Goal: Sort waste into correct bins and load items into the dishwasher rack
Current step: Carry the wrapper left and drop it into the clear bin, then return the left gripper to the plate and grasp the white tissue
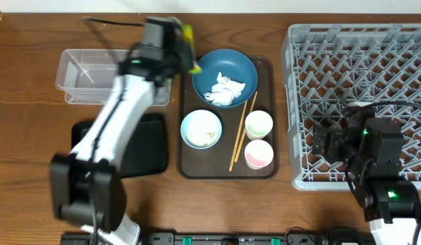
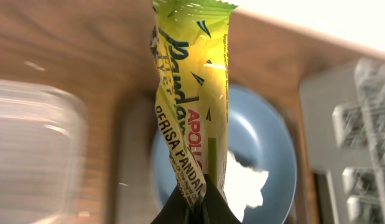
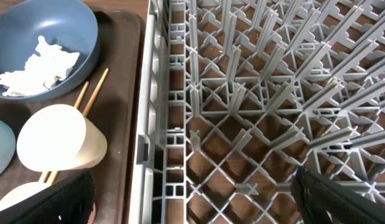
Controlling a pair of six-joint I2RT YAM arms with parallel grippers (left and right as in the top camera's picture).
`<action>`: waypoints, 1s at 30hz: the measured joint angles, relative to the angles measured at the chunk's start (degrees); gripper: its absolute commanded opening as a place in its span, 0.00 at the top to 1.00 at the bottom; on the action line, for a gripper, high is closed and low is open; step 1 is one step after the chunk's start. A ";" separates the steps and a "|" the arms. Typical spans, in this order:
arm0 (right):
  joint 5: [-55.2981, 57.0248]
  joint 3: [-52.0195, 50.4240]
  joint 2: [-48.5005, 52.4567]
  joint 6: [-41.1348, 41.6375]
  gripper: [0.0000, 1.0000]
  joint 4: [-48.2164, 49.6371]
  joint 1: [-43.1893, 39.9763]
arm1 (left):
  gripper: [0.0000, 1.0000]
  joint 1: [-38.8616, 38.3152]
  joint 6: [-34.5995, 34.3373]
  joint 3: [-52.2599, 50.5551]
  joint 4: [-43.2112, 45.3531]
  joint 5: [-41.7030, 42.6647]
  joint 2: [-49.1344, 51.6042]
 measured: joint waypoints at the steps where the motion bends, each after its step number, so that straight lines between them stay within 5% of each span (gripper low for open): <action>1: 0.02 0.00 0.00 0.00 0.01 0.00 0.00 | 0.94 1.49 -0.22 0.07 -0.63 -0.07 -1.09; 10: 0.02 0.00 0.00 0.00 0.01 -0.04 0.02 | 0.93 12.37 -14.86 -1.11 -8.63 -7.54 -1.38; 13: 0.02 0.00 0.00 0.00 0.01 -0.04 0.00 | 0.64 13.84 -18.97 -1.49 -8.61 -8.94 -0.94; 16: 0.02 0.00 0.00 0.00 0.01 -0.07 0.00 | 0.47 14.05 -21.22 -1.51 -8.61 -9.33 -0.68; 19: 0.00 0.00 0.00 0.00 0.01 -0.07 0.00 | 0.40 13.97 -22.45 -1.53 -8.57 -9.53 -0.66; 24: 0.00 0.00 0.00 0.00 0.01 -0.07 0.00 | 0.39 13.29 -22.10 -1.55 -6.12 -6.32 -0.66; 30: 0.02 0.00 0.00 0.00 0.01 -0.07 0.00 | 0.36 5.29 -10.40 -1.57 -0.79 -0.90 -0.63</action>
